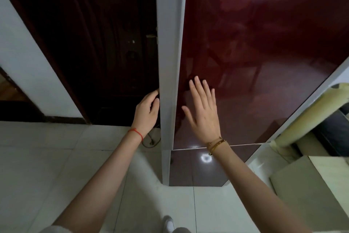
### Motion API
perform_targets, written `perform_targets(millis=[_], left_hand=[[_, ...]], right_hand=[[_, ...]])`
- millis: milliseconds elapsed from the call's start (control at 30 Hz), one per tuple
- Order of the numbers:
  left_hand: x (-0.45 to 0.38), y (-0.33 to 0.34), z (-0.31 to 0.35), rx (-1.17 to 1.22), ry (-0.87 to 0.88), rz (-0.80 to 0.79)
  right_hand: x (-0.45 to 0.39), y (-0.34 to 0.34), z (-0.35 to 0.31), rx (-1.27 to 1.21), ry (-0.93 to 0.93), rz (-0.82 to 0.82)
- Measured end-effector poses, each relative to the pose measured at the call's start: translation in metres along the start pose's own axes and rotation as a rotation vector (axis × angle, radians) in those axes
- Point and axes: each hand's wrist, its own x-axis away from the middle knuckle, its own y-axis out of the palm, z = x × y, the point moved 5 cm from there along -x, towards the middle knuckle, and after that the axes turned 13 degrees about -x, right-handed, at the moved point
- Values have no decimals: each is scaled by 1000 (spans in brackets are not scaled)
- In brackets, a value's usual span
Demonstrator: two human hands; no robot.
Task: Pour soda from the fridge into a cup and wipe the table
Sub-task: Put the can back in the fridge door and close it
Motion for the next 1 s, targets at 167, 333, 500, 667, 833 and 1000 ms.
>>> perform_targets(millis=[167,333,500,667,833,1000], left_hand=[[-6,5,-9,29,-28,8],[-15,8,-18,25,-17,-11],[-24,5,-23,14,11,-46],[-25,-3,-29,-26,89,-74],[-17,-8,-43,-96,114,-193],[-4,-13,-48,-150,201,-307]], right_hand=[[-16,11,7,49,22,2],[-29,20,9,115,51,17],[-32,25,10,161,94,9],[-31,19,4,110,109,-25],[-6,15,4,76,271,24],[35,15,0,97,441,24]])
